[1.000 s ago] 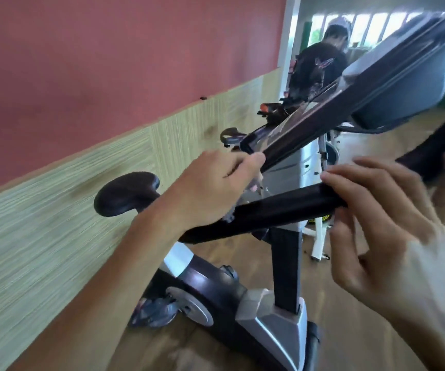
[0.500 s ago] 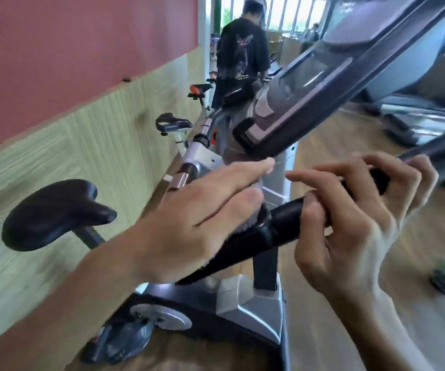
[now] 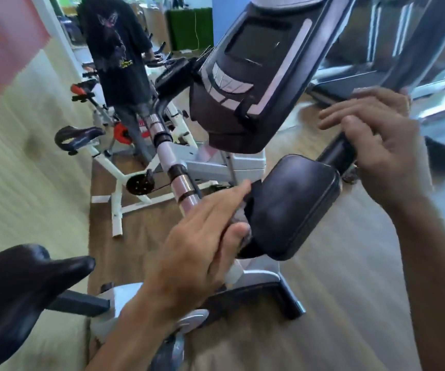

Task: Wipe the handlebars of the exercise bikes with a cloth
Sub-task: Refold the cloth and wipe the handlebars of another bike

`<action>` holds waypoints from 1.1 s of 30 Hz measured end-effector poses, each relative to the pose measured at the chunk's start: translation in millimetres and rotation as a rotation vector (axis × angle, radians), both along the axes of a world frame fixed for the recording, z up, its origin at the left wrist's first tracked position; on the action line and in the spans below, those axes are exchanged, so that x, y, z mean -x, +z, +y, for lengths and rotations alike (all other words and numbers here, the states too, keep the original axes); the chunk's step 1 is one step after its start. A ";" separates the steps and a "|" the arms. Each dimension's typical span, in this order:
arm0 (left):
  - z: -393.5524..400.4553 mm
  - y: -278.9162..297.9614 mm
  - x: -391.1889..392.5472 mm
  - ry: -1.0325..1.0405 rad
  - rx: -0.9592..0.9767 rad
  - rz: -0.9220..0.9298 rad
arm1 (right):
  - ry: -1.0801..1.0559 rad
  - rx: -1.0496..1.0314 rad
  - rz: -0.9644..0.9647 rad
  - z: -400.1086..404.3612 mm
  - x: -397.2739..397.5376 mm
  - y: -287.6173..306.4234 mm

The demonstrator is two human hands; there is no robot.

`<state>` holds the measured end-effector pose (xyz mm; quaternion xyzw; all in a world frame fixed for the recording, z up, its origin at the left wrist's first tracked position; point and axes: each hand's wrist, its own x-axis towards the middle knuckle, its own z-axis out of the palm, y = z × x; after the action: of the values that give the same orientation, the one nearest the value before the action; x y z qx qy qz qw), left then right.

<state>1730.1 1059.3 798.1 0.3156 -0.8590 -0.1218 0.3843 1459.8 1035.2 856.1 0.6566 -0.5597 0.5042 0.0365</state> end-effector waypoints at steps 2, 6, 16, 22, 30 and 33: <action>-19.2 -10.7 -10.2 0.083 0.013 -0.013 | -0.020 -0.031 -0.116 9.4 -18.3 12.2; -29.7 -24.4 3.2 0.128 0.055 -0.024 | 0.007 -0.179 -0.062 34.4 -78.1 19.2; -88.1 -33.6 -27.4 -0.223 0.259 0.083 | -0.499 -0.442 0.636 50.3 -130.8 -8.9; -167.2 -33.6 -54.9 -0.069 0.017 0.109 | -0.731 -0.449 0.700 55.4 -178.8 -41.8; -126.5 -31.6 -32.0 -0.342 0.150 -0.075 | -0.894 -0.424 0.685 47.6 -200.7 -49.5; -161.8 -27.9 -39.6 -0.297 0.150 -0.095 | -0.940 -0.414 0.665 44.8 -208.6 -49.8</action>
<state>1769.7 897.5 770.3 0.1611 -0.9200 -0.0976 0.3435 1668.5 1079.9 806.3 0.4553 -0.8343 0.0829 0.2996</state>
